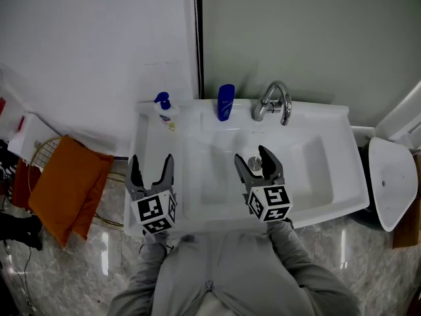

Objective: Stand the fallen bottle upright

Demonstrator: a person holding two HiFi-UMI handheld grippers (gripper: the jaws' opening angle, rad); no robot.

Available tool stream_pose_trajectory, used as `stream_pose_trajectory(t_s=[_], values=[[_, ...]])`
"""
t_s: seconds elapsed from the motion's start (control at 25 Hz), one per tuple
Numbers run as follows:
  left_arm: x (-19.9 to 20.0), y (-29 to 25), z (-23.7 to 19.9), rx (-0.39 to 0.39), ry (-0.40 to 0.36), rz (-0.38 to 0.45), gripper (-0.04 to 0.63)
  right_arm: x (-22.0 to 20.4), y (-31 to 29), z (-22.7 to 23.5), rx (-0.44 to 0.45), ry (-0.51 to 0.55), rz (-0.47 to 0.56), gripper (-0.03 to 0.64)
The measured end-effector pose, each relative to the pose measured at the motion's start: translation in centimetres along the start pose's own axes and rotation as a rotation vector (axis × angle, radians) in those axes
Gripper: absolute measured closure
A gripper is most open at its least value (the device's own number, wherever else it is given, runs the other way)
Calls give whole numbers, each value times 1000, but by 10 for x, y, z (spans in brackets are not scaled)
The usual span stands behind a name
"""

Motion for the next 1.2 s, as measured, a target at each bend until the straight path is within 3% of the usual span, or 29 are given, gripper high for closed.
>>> stream_pose_trajectory(t_s=[1.2], values=[[-7,1,2,4,-21,-23,135,-3,-1,1,0,5,-6,330]])
Point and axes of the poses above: the fingertips, and each gripper's own axes: y backward along the fingers, z to its right, x out of its top, the point moved 2 cm from there along y, backward along the fingers, and after that the axes turned 1 degree about y, right-handed, at the moved point
